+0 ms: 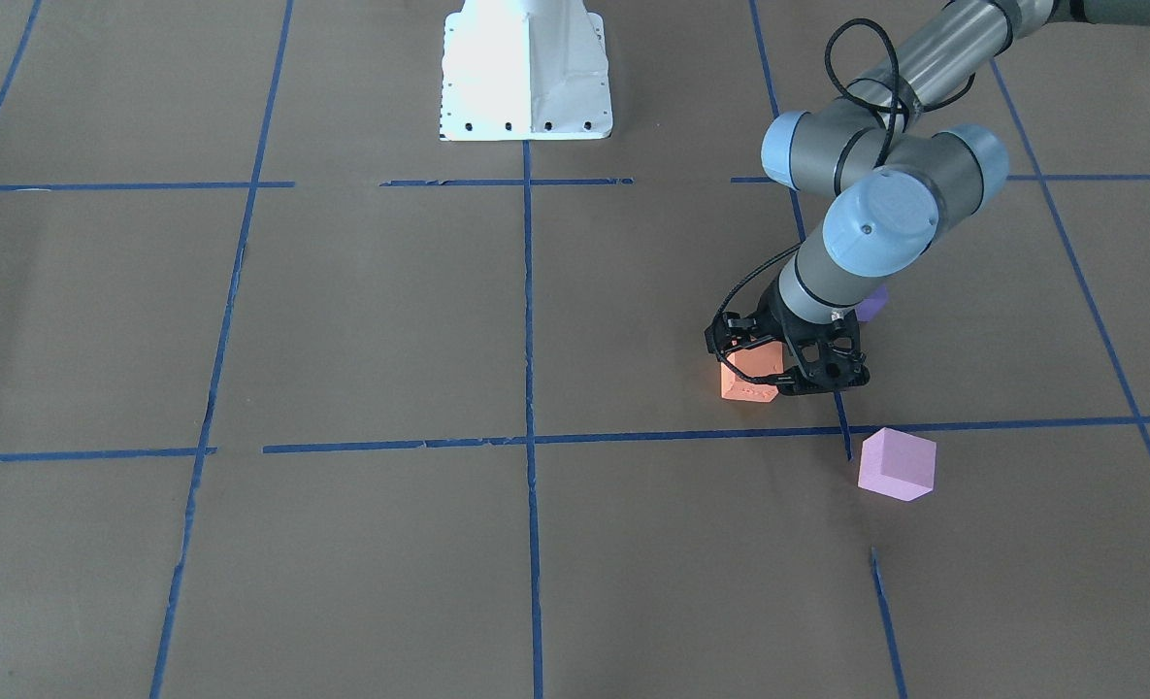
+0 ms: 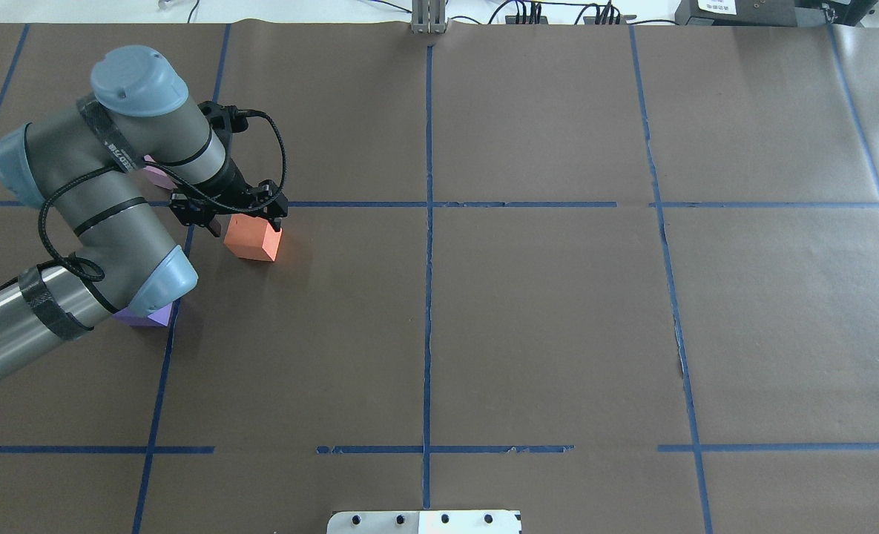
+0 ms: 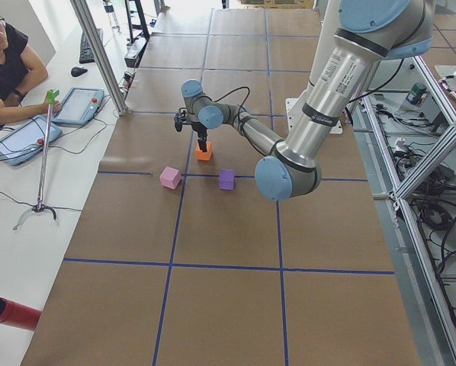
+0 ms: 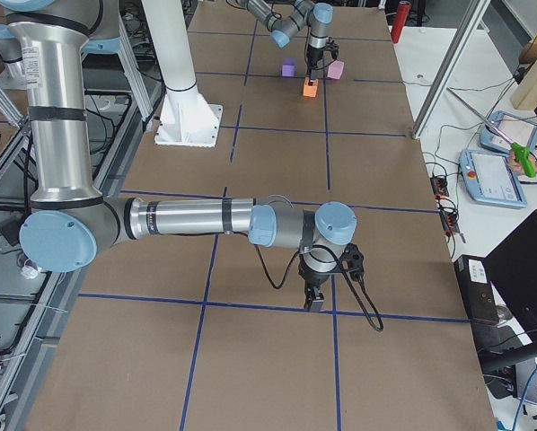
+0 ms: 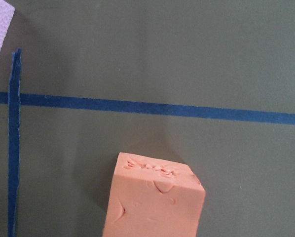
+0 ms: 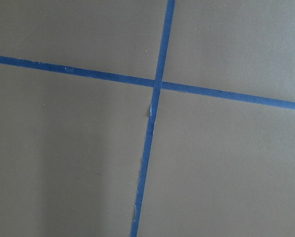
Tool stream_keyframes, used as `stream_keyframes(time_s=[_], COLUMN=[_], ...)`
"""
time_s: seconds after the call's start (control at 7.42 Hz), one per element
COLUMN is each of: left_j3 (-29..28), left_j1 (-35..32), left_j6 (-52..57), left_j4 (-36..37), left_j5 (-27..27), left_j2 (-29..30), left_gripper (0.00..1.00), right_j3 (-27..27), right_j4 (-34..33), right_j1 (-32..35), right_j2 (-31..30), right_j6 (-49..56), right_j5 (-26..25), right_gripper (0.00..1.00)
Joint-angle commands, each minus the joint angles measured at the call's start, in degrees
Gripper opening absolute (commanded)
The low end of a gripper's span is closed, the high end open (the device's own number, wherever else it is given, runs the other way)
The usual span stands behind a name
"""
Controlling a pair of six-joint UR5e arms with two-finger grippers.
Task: Arrange blocks in a line
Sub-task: 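Close the left gripper on the orange cube and lift it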
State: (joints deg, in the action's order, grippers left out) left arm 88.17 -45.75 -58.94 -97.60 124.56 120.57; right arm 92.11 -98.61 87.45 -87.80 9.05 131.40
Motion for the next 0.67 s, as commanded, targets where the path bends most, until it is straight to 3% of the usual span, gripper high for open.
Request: stream_keyframes(time_s=[0.0, 0.54], left_j3=[-1.8, -3.3], left_j1=[0.0, 0.2], left_j6=[-0.1, -0.1], left_j4=[-2.5, -4.6], left_j5=[-1.3, -2.7], left_j2=[0.1, 0.2], left_gripper=[1.0, 1.0], right_j3=[0.0, 0.0], right_j4=[0.0, 0.0], right_j1=[0.0, 0.0], right_j2=[0.0, 0.0], right_j6=[0.0, 0.0], right_j5=[0.0, 0.0], right_gripper=[1.0, 1.0])
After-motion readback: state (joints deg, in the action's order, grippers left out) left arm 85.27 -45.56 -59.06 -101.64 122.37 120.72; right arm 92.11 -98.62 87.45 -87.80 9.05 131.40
